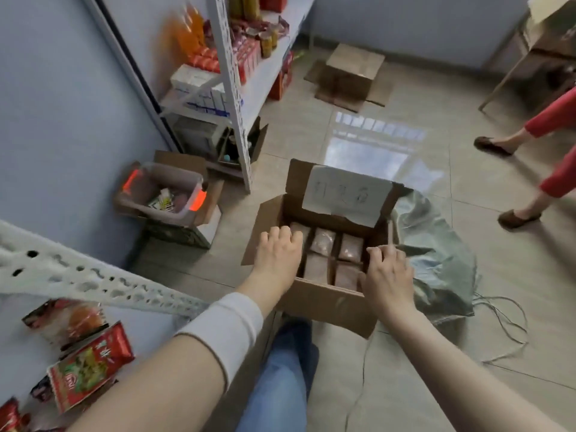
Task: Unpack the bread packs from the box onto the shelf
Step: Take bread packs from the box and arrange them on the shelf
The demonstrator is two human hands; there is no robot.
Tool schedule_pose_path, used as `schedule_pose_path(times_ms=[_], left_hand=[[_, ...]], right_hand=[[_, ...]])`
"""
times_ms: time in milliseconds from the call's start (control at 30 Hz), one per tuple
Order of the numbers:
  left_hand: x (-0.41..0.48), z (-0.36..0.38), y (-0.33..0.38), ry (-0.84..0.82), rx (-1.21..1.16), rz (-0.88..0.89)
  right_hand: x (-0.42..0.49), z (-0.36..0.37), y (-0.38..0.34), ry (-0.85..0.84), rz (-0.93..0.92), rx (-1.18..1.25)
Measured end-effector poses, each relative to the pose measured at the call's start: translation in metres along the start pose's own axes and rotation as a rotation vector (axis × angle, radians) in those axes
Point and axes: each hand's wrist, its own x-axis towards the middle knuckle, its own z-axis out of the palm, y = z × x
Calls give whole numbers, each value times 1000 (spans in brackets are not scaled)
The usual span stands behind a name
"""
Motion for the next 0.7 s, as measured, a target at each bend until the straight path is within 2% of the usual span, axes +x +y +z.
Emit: schedule_pose_path(times_ms=[100,267,433,533,700], left_hand=[[63,50,1,-120,-96,-24],[141,129,-5,-262,-217,-180],[202,227,-8,-367,-282,-341],[222,280,-11,-352,-331,-453],[232,329,-13,-245,-613,-650]], right_hand=[[52,43,16,-116,104,8],[125,119,34,-274,220,66],[210,218,41,-340,372,254],[258,276,43,-367,491,360],[306,332,43,-344,668,483]])
